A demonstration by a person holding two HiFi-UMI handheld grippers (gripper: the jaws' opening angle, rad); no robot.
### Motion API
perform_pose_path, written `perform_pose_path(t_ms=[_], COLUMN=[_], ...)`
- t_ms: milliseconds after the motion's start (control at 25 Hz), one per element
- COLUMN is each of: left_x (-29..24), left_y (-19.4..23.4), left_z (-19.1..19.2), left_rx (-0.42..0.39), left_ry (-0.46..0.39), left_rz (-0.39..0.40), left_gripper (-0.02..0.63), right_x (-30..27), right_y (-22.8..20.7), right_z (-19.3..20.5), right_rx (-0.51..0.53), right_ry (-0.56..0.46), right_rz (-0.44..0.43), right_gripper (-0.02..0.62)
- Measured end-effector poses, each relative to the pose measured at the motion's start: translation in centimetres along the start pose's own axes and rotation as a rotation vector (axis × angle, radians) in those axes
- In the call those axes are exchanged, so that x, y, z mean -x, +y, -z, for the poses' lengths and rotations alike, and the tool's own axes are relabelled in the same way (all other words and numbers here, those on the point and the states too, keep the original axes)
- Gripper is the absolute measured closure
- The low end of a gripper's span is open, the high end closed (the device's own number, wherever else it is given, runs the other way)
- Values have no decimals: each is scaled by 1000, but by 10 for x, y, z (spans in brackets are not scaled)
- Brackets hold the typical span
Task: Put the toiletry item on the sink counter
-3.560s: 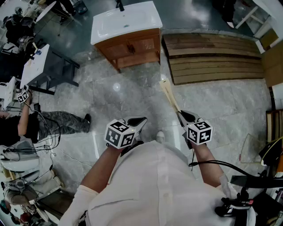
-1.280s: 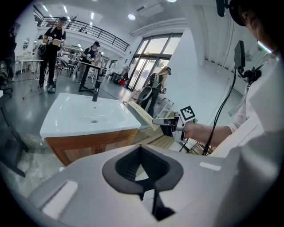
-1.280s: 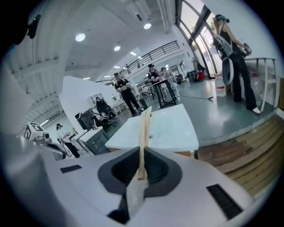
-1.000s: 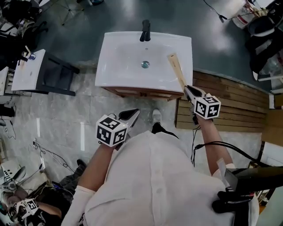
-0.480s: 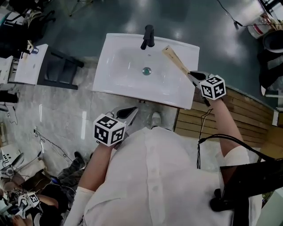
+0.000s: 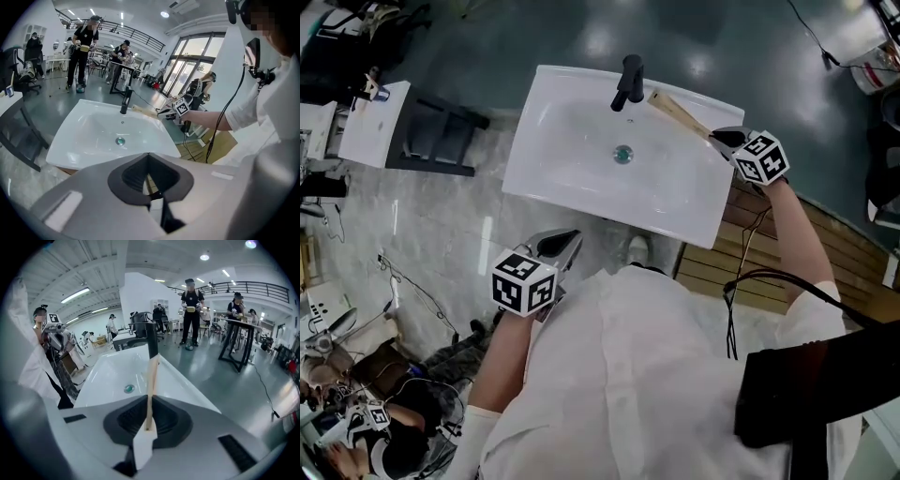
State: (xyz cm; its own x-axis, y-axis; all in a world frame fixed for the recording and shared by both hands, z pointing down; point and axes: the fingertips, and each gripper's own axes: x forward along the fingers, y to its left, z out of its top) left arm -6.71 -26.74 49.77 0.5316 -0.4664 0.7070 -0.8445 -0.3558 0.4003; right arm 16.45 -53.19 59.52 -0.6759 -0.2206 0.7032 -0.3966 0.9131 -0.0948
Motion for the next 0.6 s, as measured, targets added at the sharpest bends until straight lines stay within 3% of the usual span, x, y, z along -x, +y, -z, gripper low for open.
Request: perform_pose_path(t_ms=[600], left_x=[-13], left_y=[16], left_z=[3], left_rx=[50], left_ry=[3], left_rz=[-59], left_gripper=[600], right_x=[-41], right_y=[-60], right_z=[22], right_rx=[113], right_ry=[95], right_rz=[-67], right_gripper=[569])
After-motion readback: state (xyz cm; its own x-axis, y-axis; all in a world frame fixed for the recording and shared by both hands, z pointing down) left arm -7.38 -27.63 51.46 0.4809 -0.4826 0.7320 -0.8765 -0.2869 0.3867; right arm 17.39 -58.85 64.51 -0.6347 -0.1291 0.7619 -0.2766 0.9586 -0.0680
